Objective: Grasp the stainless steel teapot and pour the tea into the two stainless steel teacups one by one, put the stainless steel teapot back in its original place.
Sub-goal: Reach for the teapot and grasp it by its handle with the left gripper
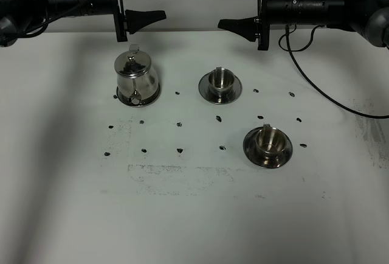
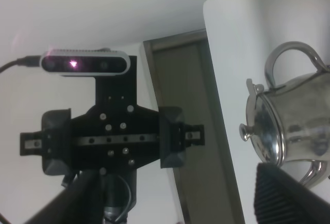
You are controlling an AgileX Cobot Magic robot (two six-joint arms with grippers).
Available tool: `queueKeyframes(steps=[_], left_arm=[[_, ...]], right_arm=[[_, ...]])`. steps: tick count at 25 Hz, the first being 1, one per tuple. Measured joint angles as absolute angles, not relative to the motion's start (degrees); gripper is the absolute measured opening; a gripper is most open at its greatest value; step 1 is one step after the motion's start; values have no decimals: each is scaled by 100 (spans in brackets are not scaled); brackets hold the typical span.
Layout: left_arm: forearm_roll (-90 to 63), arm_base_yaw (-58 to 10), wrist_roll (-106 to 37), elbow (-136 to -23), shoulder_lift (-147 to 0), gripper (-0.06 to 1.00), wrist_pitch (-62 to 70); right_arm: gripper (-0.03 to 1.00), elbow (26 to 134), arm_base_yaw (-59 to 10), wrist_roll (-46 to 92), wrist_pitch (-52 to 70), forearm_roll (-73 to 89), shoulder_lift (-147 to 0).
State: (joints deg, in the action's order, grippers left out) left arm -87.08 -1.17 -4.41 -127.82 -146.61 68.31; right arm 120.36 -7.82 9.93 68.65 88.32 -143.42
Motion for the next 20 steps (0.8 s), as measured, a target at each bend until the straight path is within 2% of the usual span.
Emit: queueKeyframes(steps=[20], left_arm=[[-8451,-117,-435,-12782,-14661,69,6831]], right_arm=[[59,12036,-782,1043,6862,8832,-14342]])
